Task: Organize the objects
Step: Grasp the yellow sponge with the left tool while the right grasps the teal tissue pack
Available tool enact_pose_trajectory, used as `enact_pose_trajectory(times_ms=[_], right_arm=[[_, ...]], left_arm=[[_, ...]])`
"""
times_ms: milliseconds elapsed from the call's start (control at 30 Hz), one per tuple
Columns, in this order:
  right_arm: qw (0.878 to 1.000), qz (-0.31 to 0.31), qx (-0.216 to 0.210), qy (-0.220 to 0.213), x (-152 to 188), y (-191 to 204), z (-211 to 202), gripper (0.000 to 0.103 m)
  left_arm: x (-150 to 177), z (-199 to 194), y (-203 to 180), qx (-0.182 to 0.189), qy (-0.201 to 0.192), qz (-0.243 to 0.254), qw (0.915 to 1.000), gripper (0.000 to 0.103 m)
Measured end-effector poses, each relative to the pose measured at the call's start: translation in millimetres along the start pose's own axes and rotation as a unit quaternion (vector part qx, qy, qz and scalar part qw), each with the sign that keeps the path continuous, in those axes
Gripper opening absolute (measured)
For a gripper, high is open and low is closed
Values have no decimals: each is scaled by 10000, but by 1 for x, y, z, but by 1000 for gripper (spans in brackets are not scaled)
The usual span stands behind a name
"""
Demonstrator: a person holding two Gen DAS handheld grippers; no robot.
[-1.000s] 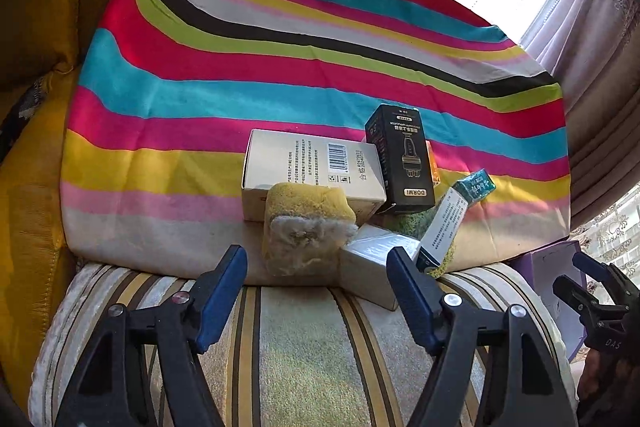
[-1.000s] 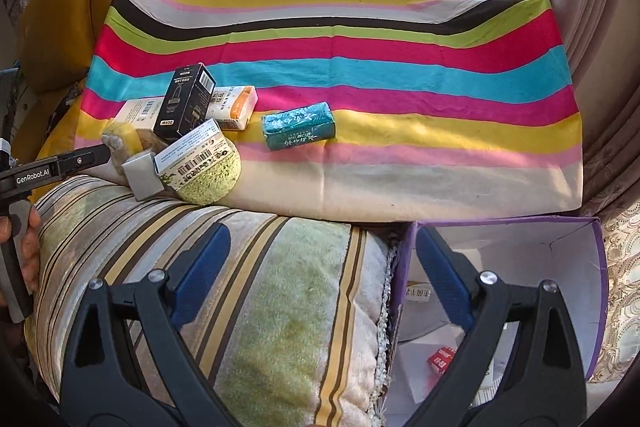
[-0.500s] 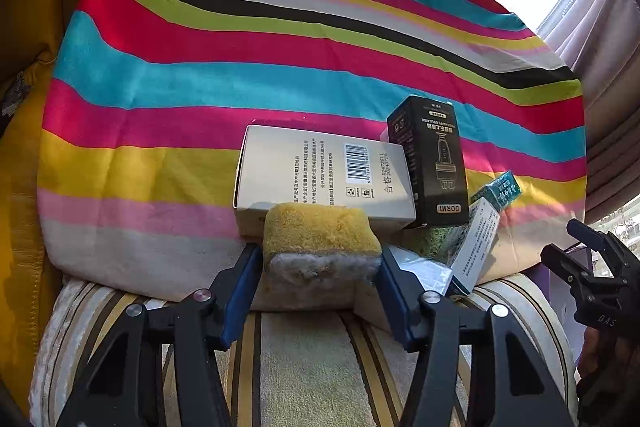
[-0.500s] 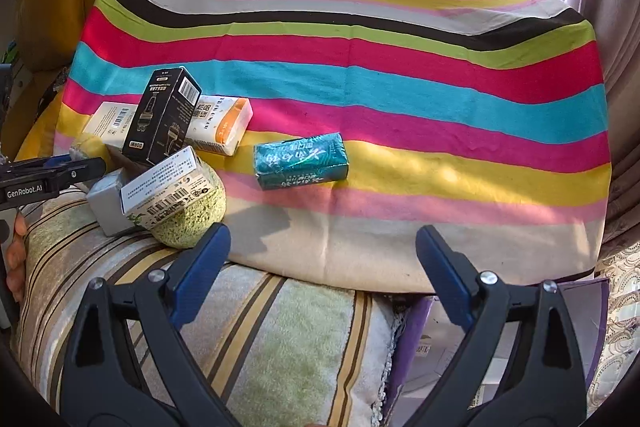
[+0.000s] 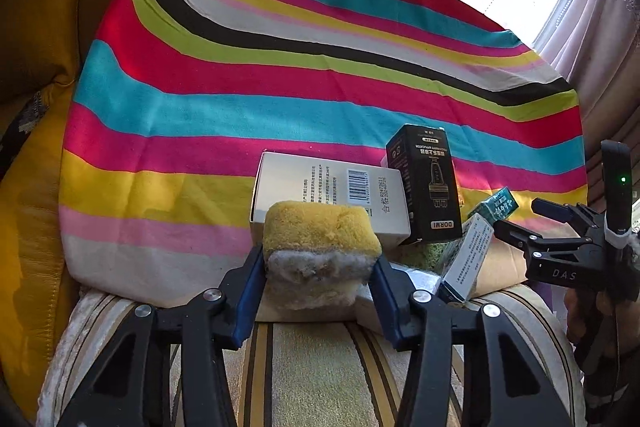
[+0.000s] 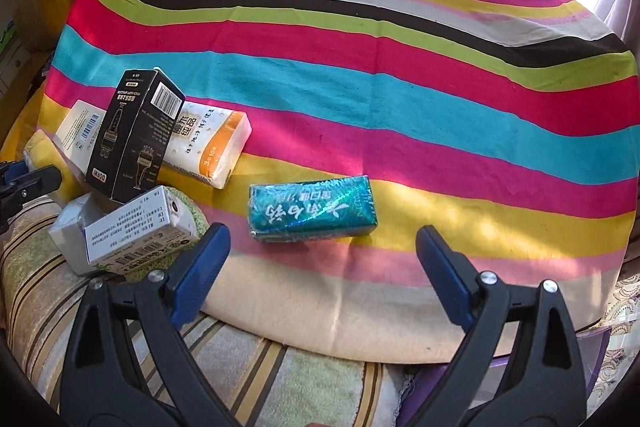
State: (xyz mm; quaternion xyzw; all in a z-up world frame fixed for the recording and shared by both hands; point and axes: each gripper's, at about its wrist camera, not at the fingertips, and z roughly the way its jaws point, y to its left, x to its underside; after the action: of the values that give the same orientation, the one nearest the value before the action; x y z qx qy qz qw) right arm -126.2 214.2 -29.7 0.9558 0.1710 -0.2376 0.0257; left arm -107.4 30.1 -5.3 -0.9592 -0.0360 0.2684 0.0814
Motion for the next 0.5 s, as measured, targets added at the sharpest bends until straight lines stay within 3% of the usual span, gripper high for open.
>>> enact_pose_trajectory(times_ms=[233,333,367,500], right_arm=[[9998,-76,56,166,-7,2,18,95],[9997,-38,38,236,-8,-1,23,84],[9997,-26,21,258,-7,-1,23,76],[9997,-47,50,219,-3,0,19,76]], left_arm=[[-2,-9,2,-79,-214,36,9997,50],[-2,-12,3,-83,-259,23,9996,50],[-2,-12,3,-87,-272,18,9996,50],[-1,-18,4,-112,-348,-19,9993,50]])
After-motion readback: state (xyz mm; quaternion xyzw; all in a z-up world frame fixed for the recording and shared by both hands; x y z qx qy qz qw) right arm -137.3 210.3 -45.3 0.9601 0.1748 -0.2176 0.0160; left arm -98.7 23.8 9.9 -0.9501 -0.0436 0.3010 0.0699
